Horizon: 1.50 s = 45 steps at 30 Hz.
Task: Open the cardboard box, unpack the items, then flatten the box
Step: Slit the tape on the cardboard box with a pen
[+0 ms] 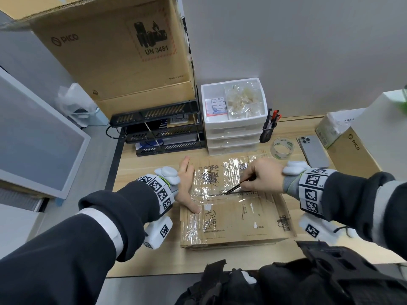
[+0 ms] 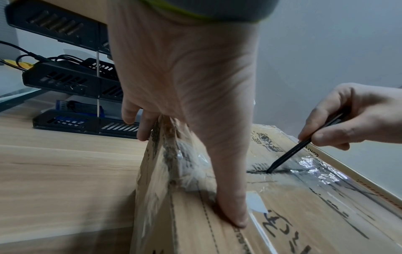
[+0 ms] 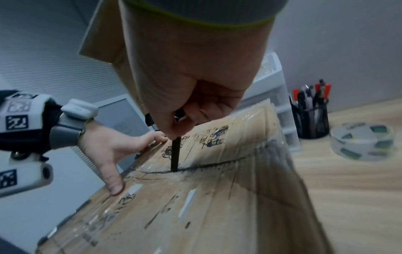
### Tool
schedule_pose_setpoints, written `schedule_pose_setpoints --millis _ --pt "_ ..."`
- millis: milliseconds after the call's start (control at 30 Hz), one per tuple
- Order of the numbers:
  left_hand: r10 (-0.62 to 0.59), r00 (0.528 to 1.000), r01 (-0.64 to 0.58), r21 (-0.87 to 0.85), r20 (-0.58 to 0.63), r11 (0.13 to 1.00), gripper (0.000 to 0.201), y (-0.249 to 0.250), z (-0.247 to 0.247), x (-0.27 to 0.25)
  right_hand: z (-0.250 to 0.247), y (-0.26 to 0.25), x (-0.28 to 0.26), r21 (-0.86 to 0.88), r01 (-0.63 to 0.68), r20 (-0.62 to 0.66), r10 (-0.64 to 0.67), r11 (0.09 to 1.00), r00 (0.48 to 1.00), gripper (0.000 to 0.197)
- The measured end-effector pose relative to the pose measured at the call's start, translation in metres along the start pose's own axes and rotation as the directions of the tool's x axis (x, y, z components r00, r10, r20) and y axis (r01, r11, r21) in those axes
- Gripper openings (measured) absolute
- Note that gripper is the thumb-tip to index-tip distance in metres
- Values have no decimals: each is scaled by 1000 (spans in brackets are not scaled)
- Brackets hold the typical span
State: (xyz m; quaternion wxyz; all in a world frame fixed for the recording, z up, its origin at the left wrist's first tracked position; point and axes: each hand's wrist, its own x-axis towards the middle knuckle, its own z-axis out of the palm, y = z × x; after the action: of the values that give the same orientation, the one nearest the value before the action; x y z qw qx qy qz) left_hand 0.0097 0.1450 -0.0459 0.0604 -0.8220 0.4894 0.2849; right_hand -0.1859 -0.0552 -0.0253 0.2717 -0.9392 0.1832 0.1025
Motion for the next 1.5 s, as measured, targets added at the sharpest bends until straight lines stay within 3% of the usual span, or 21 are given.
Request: schedule_pose_setpoints --millis 133,300,467,700,800,867,933,1033,1200,1367,1500 --pt "-3 1000 3 6 -2 1000 161 1 0 0 13 -6 5 224 -64 -63 80 972 995 2" --pt "-2 1000 2 20 -8 1000 160 2 0 1 25 -17 9 427 -85 -119 150 900 982 6" --pt "-14 1000 14 41 2 999 160 0 1 3 31 -21 9 357 -45 -139 100 933 985 13" --pt "-60 996 50 146 66 988 158 6 -5 1 24 -15 -2 439 -94 -97 151 893 984 9" --pt "-98 994 107 371 -41 922 141 22 -9 4 23 -15 -5 505 -99 -74 158 858 985 13" --pt "-106 988 146 446 -112 883 147 37 -3 8 23 -15 -7 519 -102 -56 153 848 987 15" --pt "-69 992 109 432 -108 895 157 49 9 14 24 -15 -7 536 -116 -44 165 836 985 14" --pt "12 998 8 358 -54 934 155 63 19 22 25 -9 -7 607 -157 -17 210 779 978 11" --pt "7 1000 1 374 -20 928 151 65 15 21 22 0 -9 721 -180 22 237 669 971 12" --pt "-30 1000 28 426 -1 905 146 74 13 26 21 11 -14 718 -181 20 240 672 971 6" --pt "-70 997 48 440 33 897 147 78 10 27 19 19 -16 710 -149 1 210 688 978 16"
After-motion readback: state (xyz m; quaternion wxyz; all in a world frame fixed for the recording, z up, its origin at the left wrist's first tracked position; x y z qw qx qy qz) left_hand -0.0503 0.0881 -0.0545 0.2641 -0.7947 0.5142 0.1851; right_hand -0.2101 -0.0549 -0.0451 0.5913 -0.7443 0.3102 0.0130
